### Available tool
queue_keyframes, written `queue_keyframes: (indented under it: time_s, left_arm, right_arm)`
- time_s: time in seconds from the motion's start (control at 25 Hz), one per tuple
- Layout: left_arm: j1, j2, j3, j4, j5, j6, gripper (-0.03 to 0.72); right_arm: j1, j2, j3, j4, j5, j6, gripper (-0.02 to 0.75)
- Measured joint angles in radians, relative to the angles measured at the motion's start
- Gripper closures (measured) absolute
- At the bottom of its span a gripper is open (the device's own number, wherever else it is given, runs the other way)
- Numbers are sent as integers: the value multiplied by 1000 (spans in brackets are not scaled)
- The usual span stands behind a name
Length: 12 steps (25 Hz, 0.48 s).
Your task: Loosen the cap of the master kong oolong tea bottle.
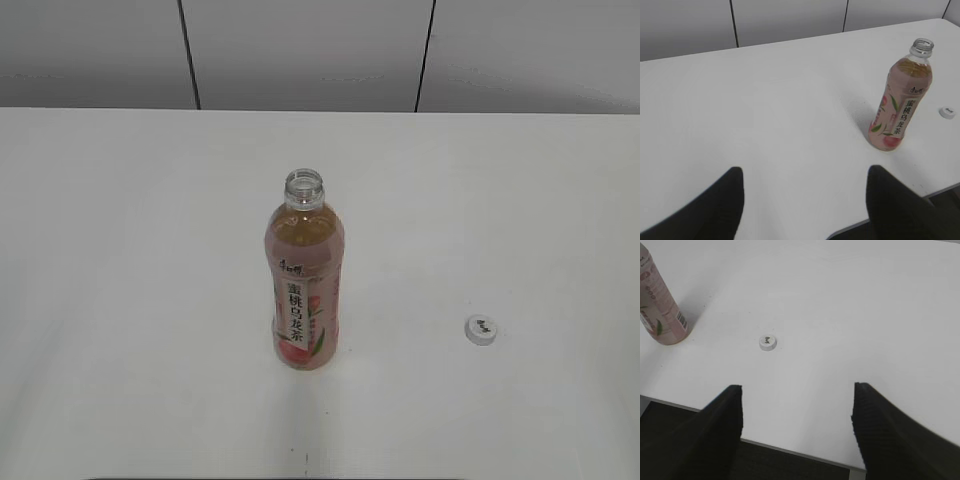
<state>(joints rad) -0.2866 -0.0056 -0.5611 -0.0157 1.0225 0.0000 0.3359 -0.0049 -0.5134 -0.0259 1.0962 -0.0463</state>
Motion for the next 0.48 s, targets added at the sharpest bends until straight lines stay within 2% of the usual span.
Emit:
queue_keyframes:
  time_s: [0.48]
  left_arm:
    - [5,0,0,0,0,0,230]
  right_arm:
    - [0,0,1,0,0,0,219]
